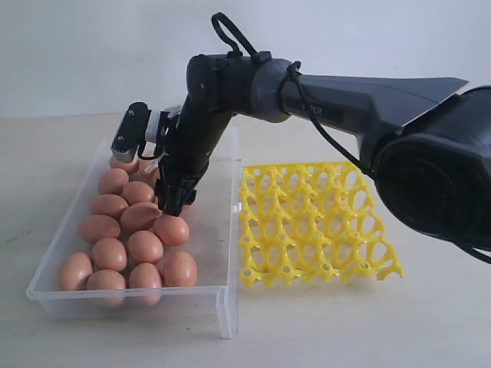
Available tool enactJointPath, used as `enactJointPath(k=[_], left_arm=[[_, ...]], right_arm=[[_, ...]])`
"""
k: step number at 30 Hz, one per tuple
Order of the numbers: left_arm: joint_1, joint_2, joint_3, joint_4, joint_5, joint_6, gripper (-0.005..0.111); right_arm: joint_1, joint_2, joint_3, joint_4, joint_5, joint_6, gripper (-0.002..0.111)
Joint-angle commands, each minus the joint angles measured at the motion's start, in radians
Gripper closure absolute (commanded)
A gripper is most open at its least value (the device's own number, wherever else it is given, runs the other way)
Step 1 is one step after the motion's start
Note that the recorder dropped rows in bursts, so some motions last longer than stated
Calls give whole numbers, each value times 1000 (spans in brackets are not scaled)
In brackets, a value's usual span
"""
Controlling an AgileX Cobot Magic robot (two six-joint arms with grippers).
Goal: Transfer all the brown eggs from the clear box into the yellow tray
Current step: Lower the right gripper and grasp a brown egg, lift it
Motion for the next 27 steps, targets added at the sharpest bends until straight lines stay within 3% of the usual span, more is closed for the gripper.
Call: enactJointPath(k=[1, 13, 16, 20, 27], left_arm=[[-2, -6, -4, 0, -8, -5, 107], [-2, -6, -4, 0, -8, -5, 107], [-2, -6, -4, 0, -8, -5, 107], [-2, -6, -4, 0, -8, -5, 107], [-2, -6, -4, 0, -8, -5, 107]], right_arm=[[-9, 13, -7, -8, -32, -10, 44], [-10, 57, -7, -3, -49, 32, 45], [-10, 57, -7, -3, -48, 39, 61], [-17, 42, -7, 18, -36, 86, 109], [-35, -87, 46, 14, -133, 228, 108]])
